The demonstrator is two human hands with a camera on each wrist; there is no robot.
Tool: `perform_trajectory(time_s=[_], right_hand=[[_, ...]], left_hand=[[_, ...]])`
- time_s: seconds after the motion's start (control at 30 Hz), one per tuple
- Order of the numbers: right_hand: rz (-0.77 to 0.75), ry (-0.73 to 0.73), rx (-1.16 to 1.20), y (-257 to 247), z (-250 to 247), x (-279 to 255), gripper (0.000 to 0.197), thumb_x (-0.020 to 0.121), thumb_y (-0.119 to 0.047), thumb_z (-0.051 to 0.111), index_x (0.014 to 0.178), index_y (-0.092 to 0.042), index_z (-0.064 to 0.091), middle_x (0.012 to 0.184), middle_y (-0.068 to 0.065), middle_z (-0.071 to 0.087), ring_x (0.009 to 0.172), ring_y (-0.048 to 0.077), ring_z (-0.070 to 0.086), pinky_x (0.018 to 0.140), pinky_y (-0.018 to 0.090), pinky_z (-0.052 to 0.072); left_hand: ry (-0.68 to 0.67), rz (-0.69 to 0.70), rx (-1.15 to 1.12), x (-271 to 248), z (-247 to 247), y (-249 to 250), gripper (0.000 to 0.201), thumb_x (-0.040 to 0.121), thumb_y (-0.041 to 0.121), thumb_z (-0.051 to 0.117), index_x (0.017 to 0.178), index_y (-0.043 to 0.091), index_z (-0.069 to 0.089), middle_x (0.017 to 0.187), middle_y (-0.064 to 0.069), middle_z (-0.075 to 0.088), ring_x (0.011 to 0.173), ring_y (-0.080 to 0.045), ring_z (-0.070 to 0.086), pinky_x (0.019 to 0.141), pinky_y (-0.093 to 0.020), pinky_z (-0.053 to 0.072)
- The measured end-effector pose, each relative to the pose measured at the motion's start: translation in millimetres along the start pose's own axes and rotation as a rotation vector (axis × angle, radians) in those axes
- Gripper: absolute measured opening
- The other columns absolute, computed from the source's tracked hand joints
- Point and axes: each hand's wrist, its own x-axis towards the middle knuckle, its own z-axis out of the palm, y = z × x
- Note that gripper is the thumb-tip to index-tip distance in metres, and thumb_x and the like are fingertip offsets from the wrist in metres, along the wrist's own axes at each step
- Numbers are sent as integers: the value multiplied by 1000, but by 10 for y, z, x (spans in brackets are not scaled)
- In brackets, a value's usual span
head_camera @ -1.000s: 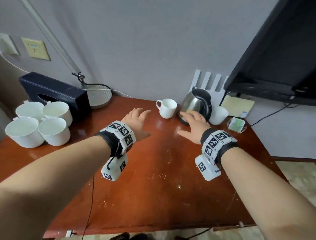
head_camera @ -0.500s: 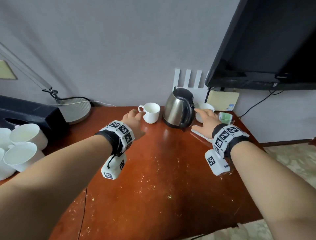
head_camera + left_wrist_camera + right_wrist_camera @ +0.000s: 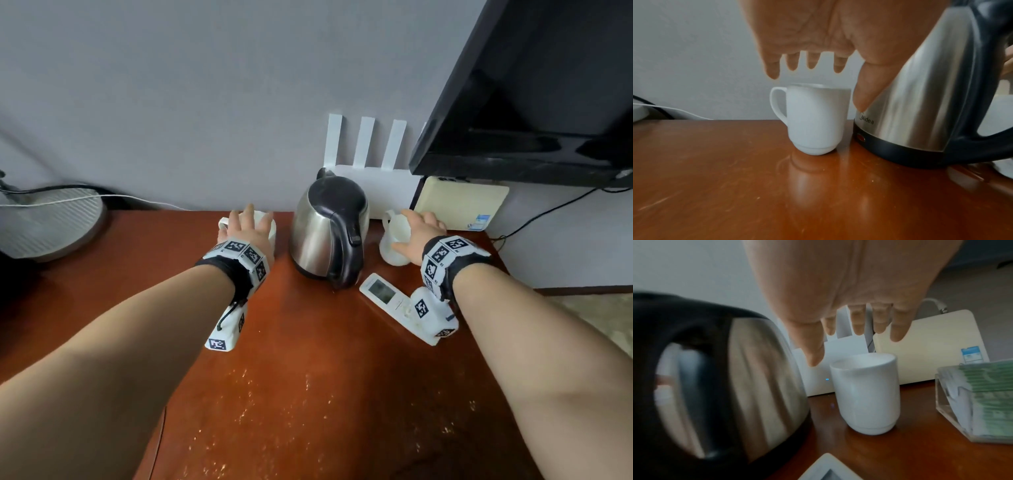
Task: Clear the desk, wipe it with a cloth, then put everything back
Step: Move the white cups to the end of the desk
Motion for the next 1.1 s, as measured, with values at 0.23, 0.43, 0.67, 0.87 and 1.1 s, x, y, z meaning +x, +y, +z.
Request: perform_trajectory(time_s=[0.23,0.43,0.67,0.87,1.1], right_hand=[[0,-93,27,153,149,431,87,79,-46,64,147,-33,12,151,6,16,137,36,23,113,45,26],[-19,-71,59,203,207,500,89,76,-44,69,145,-33,15,145,5,23,132,33,27,107,50,32],[-70,-27,24,210,103,327,84,76,-40,71,143,-26,22,139,9,29,126,33,34,100,45,40],[-63,28,-25,160,-180,-110,82,75,-39,70,141,-25,24,136,8,31,123,30,36,95,41,41],[-29,91,-76,-8,-394,-991,78,77,-36,69,141,-23,27,134,9,34,121,31,38,94,40,41]], left_hand=[[-87,-124,-6,311,2,173,80,90,27,50,149,38,-5,158,0,-16,145,-30,-16,114,-56,9],[67,-107,11,324,76,182,60,87,19,43,141,35,23,144,-4,20,133,-30,19,105,-49,34],[12,-58,-4,137,-5,128,73,76,21,64,139,29,29,135,-2,28,128,-28,28,102,-44,41],[18,18,60,-142,-146,13,81,68,21,74,137,24,30,130,1,33,127,-26,30,100,-41,43],[58,126,83,-726,-323,-312,83,69,24,75,138,23,30,132,1,33,130,-26,29,96,-40,43]])
